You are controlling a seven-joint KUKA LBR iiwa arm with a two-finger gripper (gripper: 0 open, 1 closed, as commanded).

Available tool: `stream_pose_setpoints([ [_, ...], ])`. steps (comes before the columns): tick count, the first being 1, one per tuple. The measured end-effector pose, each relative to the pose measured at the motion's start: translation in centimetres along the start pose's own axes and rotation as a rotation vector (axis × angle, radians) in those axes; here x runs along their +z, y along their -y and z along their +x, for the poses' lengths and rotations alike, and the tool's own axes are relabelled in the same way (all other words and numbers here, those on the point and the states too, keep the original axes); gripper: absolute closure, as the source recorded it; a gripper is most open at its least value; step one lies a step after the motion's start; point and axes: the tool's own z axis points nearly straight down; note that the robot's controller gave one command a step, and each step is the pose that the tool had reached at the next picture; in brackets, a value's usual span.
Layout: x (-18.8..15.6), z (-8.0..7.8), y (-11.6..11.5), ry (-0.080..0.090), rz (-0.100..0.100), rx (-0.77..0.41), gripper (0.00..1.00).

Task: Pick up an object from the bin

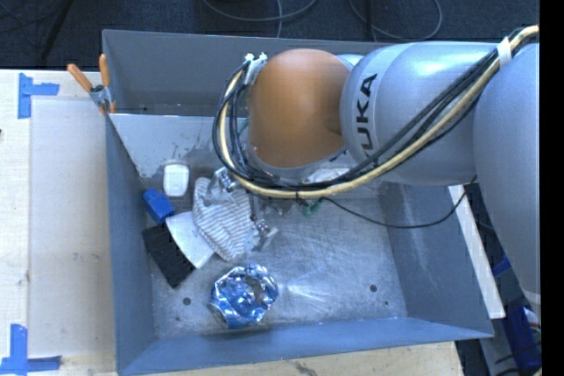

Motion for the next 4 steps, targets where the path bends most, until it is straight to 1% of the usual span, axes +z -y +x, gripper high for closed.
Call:
stream_pose_setpoints([
  [1,1.1,-0.5,-0.7,-0.003,-0.002,-0.017,0.0],
  [2,1.1,-0.5,-0.7,-0.002,-0.001,-0.017,0.0],
  [3,5.2,0.1,0.2,-0.003,-0.002,0.022,0.0],
  [4,8.0,-5.6,-1.8,-0.004,0.007,-0.091,1.0],
])
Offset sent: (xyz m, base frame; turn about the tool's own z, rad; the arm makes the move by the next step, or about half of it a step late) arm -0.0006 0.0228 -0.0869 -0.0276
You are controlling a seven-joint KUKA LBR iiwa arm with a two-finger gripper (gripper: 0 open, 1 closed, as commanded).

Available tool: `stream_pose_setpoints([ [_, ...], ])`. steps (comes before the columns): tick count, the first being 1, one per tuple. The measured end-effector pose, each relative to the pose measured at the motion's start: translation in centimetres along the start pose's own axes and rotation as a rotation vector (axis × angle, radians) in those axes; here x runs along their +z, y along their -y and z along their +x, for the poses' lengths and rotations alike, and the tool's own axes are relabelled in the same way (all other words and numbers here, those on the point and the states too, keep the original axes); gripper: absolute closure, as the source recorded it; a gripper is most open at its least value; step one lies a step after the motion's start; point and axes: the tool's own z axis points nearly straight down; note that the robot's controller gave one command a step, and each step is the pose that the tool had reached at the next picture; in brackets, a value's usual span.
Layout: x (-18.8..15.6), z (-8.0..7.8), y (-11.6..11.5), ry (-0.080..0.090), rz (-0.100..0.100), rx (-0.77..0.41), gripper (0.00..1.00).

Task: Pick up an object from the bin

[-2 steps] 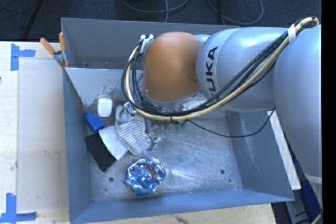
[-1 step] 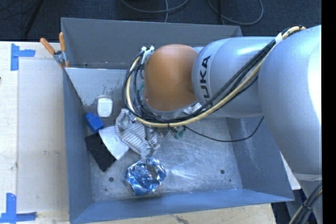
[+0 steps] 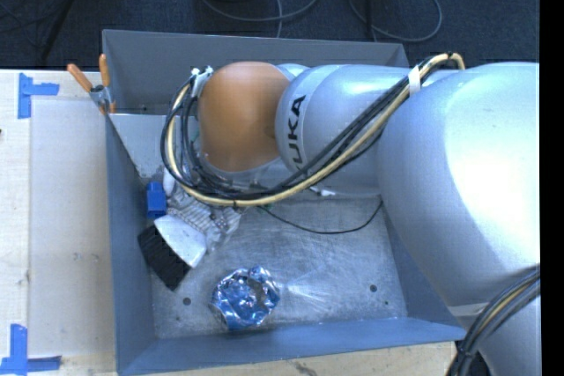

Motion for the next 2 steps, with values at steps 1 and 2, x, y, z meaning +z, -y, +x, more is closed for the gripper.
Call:
stream_pose_setpoints([
  [1,0.0,0.0,0.0,0.0,0.0,0.001,1.0],
  [2,-4.6,0.3,-0.3,-0.002,-0.009,-0.033,1.0],
])
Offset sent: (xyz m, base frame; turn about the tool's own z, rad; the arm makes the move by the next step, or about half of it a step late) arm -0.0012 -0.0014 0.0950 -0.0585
